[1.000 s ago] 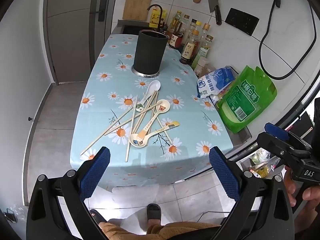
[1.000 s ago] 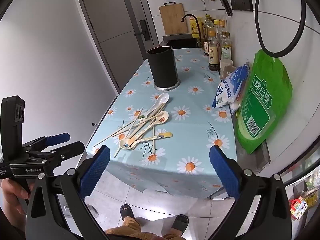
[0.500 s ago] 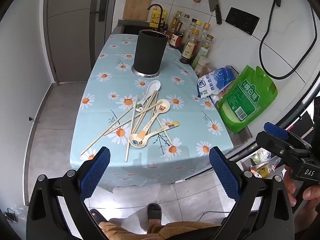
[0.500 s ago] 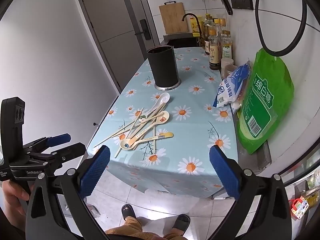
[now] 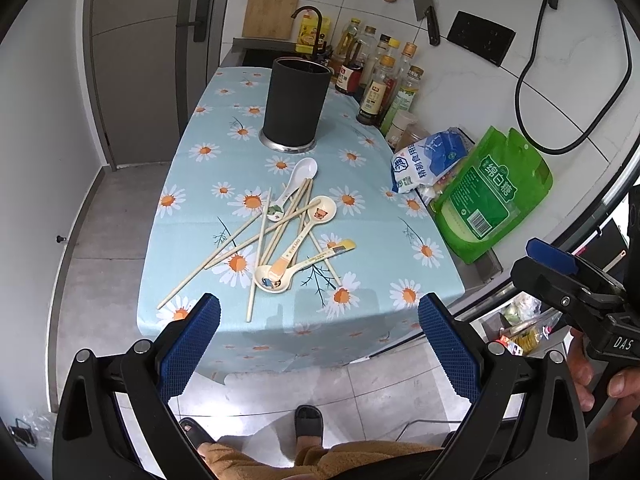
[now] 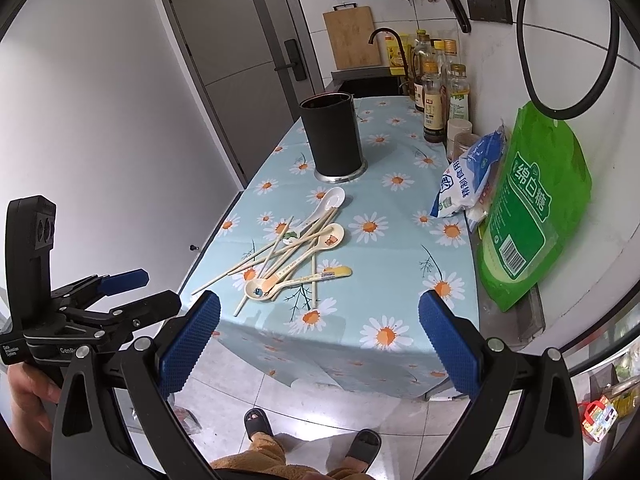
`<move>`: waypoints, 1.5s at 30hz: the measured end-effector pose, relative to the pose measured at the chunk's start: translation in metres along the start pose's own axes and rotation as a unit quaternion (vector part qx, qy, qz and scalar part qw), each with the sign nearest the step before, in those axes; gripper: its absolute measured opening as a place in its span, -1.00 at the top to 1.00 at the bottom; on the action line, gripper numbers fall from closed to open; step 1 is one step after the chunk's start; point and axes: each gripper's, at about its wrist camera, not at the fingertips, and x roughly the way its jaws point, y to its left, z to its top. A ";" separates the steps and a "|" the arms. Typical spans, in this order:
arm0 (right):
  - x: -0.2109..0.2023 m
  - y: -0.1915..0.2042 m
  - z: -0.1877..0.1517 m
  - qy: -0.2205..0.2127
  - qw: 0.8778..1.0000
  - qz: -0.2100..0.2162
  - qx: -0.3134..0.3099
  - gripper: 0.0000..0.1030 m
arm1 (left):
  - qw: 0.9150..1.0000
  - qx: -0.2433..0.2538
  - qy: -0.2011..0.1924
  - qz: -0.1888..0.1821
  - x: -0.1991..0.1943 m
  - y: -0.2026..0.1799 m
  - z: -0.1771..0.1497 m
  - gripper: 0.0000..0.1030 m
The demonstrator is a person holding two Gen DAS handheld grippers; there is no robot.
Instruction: Organize utensils
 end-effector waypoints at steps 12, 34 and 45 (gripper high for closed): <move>-0.001 -0.002 0.000 0.003 1.000 0.008 0.006 -0.92 | 1.000 0.008 0.004 -0.007 -0.001 -0.005 0.000 -0.87; 0.000 -0.024 -0.004 0.014 0.999 0.028 0.016 -0.92 | 1.000 0.003 0.005 0.007 -0.001 -0.023 -0.003 -0.87; 0.002 -0.034 -0.003 0.031 0.998 0.053 0.026 -0.92 | 1.000 -0.004 0.006 0.021 -0.006 -0.036 -0.001 -0.87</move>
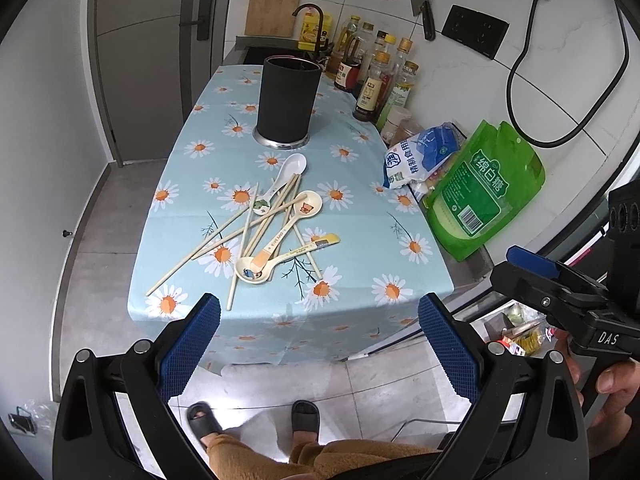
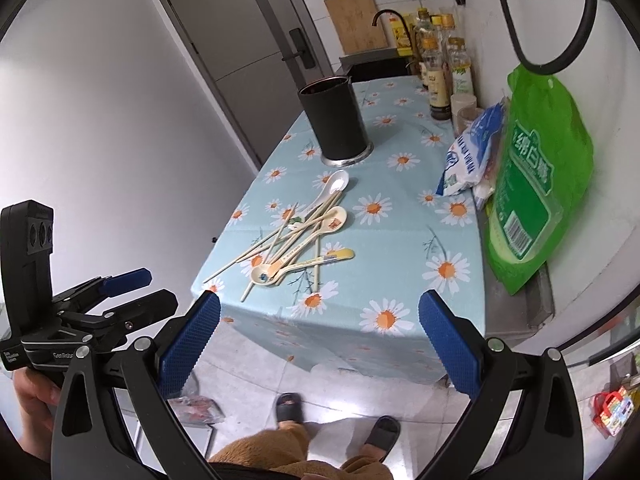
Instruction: Organize utensils
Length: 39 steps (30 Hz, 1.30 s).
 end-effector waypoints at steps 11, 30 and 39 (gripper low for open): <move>0.007 -0.007 0.001 0.013 0.999 0.015 0.026 -0.92 | 1.000 -0.003 0.016 -0.005 0.007 0.009 0.009 -0.87; 0.118 -0.033 0.002 0.086 0.985 0.031 0.146 -0.62 | 0.991 -0.031 0.112 -0.064 0.121 0.078 0.056 -0.50; 0.172 -0.064 -0.015 0.112 0.925 0.137 0.336 -0.28 | 0.978 -0.022 0.188 -0.089 0.180 0.099 0.066 -0.18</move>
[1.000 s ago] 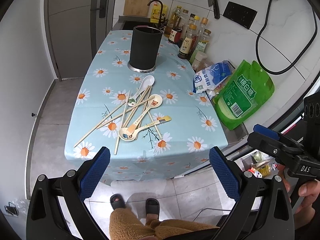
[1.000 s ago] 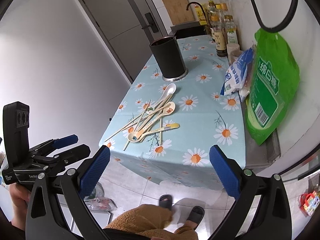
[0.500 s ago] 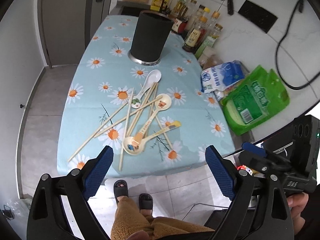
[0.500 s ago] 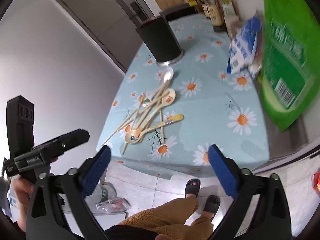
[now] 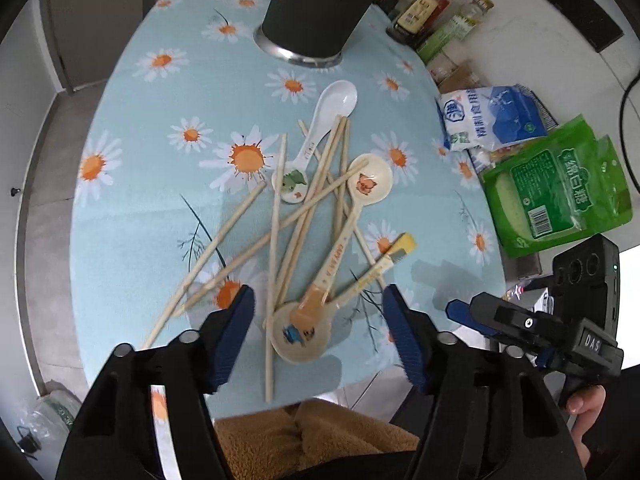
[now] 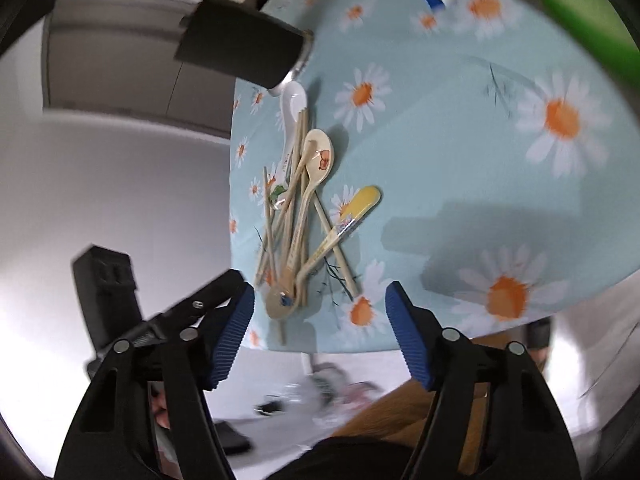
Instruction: Organize utensils
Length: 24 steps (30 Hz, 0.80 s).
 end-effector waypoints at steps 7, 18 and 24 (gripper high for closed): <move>0.017 -0.020 0.006 -0.008 0.994 0.058 0.089 -0.06 | 0.999 0.012 0.045 0.007 0.025 0.011 0.013 0.18; 0.038 -0.032 0.009 -0.034 0.984 0.083 0.152 0.22 | 0.997 0.025 0.065 -0.014 0.036 0.022 0.026 0.32; 0.049 -0.029 0.014 -0.049 0.985 0.073 0.150 0.36 | 0.996 0.043 0.071 -0.011 0.038 0.022 0.029 0.61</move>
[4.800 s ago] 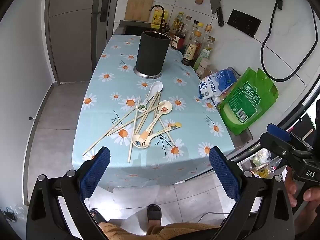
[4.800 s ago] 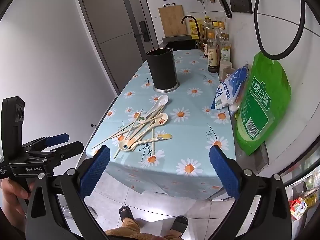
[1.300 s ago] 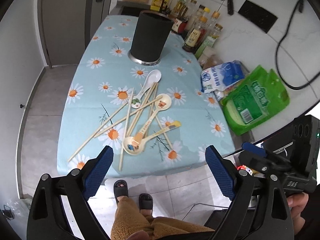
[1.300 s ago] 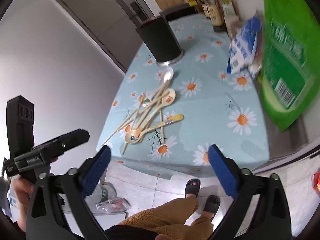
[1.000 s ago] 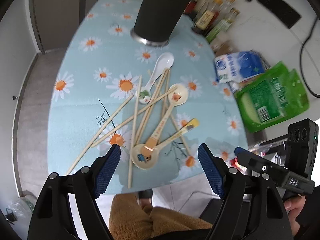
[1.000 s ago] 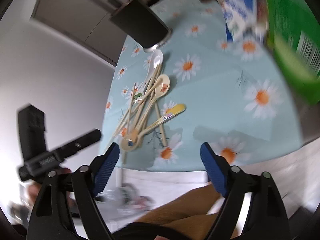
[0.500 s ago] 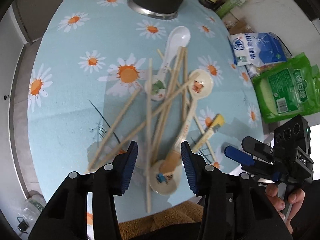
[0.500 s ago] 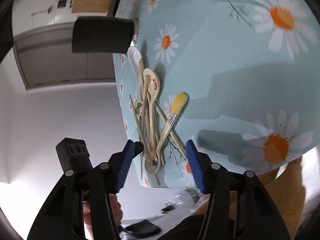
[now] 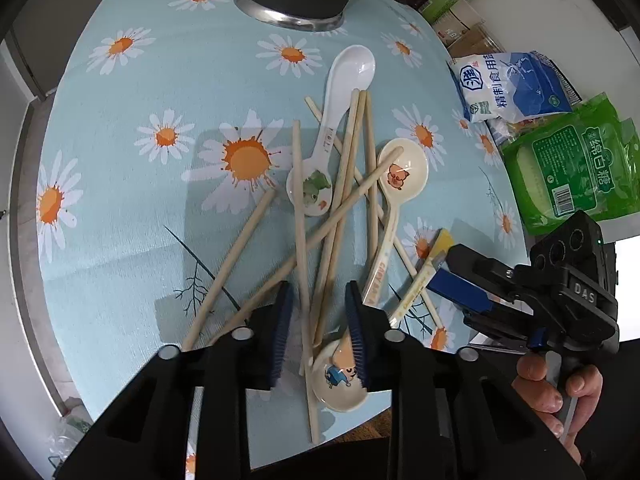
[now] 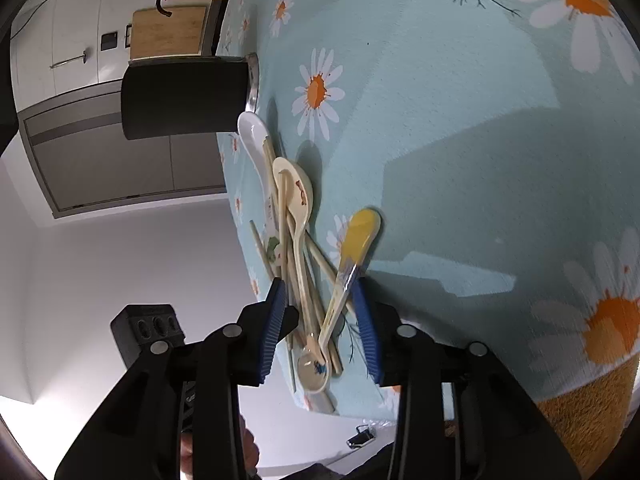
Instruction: Organize utensils
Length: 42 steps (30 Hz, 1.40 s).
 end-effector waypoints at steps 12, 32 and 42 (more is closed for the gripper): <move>0.013 -0.003 0.000 -0.011 1.000 -0.004 -0.004 0.86 | 1.000 0.012 0.000 -0.001 0.002 0.003 0.003 0.91; 0.006 0.034 -0.008 -0.025 0.995 -0.042 -0.087 0.89 | 0.999 0.002 -0.039 -0.028 -0.020 0.013 0.004 0.93; 0.002 0.080 -0.008 -0.054 0.974 -0.100 -0.197 0.89 | 0.997 -0.003 -0.072 -0.040 -0.038 0.019 0.003 0.93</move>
